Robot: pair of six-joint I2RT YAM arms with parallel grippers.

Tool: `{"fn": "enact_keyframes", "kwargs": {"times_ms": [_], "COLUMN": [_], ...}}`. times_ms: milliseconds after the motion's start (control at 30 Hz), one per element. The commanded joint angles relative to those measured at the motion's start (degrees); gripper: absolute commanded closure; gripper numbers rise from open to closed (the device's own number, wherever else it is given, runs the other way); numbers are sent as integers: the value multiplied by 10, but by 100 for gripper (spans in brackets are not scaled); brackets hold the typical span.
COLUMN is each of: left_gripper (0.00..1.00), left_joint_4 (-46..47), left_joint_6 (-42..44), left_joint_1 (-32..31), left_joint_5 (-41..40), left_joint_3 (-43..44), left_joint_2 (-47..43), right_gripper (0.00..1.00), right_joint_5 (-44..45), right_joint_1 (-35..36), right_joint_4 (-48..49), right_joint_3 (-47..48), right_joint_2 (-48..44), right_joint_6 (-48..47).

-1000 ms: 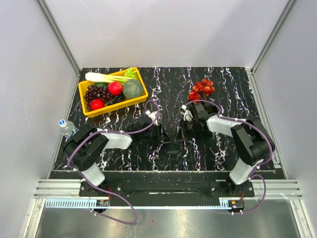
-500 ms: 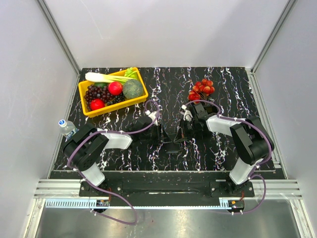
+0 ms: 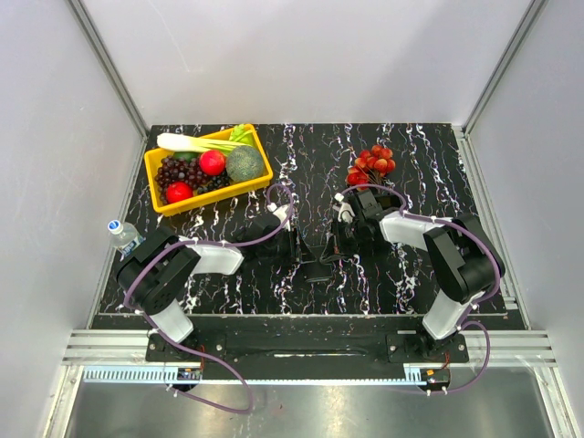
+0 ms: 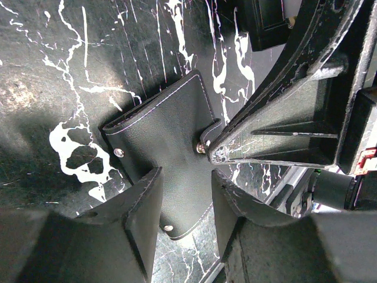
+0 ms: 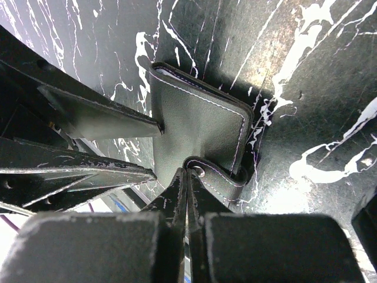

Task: Put the credit cards into the card holder
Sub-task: Close the card holder at the center of the board.

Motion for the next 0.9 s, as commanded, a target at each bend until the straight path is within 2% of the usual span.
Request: {"fn": "enact_keyframes", "kwargs": {"times_ms": [0,700,867], "left_gripper": [58,58,58], "left_joint_4": [16,12,11], "left_joint_6": [5,6,6], "left_joint_1": [-1,-1,-1], "left_joint_5": [-4,-2,0], "left_joint_3": [14,19,18], "left_joint_2": [3,8,8], "right_gripper": [100,100,100], "right_joint_5": [94,124,134], "right_joint_1": [-3,-2,-2], "right_joint_4": [-26,-73,-79], "right_joint_3": [7,35,28], "right_joint_2": [29,98,87], "right_joint_6": [-12,-18,-22]}}
